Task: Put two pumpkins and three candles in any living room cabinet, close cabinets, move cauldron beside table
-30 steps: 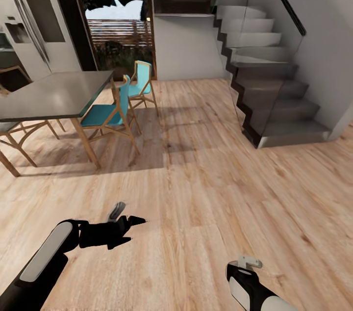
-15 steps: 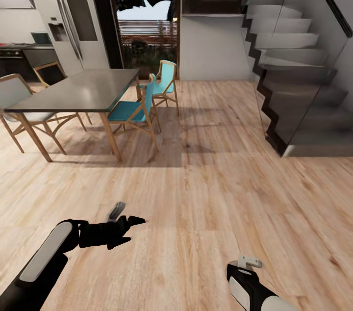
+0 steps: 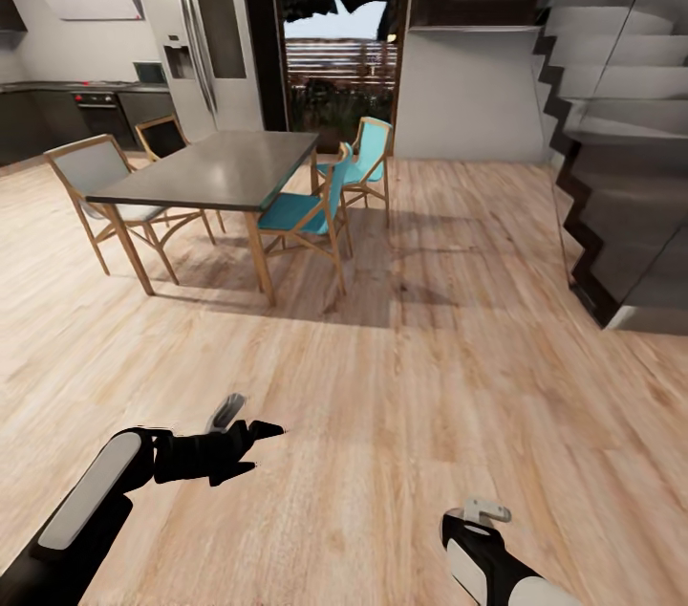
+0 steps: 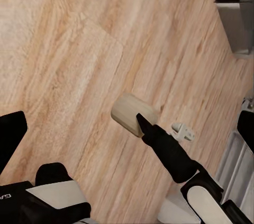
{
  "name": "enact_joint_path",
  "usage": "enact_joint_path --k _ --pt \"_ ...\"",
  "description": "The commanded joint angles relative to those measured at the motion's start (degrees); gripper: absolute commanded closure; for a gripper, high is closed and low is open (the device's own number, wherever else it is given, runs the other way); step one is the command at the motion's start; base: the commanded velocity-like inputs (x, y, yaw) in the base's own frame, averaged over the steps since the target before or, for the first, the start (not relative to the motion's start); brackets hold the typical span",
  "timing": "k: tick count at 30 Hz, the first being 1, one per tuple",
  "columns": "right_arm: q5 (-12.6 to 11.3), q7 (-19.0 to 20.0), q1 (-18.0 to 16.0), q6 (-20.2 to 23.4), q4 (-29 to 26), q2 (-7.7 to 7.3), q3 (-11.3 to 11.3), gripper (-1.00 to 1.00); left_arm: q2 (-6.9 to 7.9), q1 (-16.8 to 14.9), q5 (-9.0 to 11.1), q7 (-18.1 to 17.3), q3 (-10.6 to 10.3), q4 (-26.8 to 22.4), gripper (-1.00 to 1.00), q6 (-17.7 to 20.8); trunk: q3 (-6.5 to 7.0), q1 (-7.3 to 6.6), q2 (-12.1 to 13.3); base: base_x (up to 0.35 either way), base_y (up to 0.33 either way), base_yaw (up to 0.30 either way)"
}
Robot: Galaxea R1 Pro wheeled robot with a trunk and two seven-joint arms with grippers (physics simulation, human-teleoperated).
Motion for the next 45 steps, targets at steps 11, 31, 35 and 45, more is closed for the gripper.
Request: enact_joint_path --k 11,31,35,45 --pt "-0.23 -0.41 -0.02 0.24 -0.03 -0.03 0.53 1.0 0.08 -0.05 0.63 0.59 -0.08 -0.03 -1.0 -0.02 -0.04 -0.01 -0.02 0.0 0.0 0.291" --pt "-0.23 -0.41 0.0 0.29 0.06 -0.03 0.58 1.0 0.08 -0.05 0.64 0.59 -0.08 -0.03 -1.0 -0.02 -0.04 -0.01 -0.02 0.0 0.0 0.291" --pt "-0.23 -0.41 0.0 0.32 0.06 -0.03 0.61 1.0 0.08 -0.05 0.64 0.59 -0.08 -0.03 -1.0 -0.02 -0.04 -0.01 -0.02 0.0 0.0 0.291" --pt "-0.23 -0.41 0.0 0.31 0.14 -0.03 0.62 1.0 -0.01 -0.05 0.64 0.59 -0.16 -0.03 -1.0 -0.02 -0.04 -0.01 -0.02 0.0 0.0 0.291"
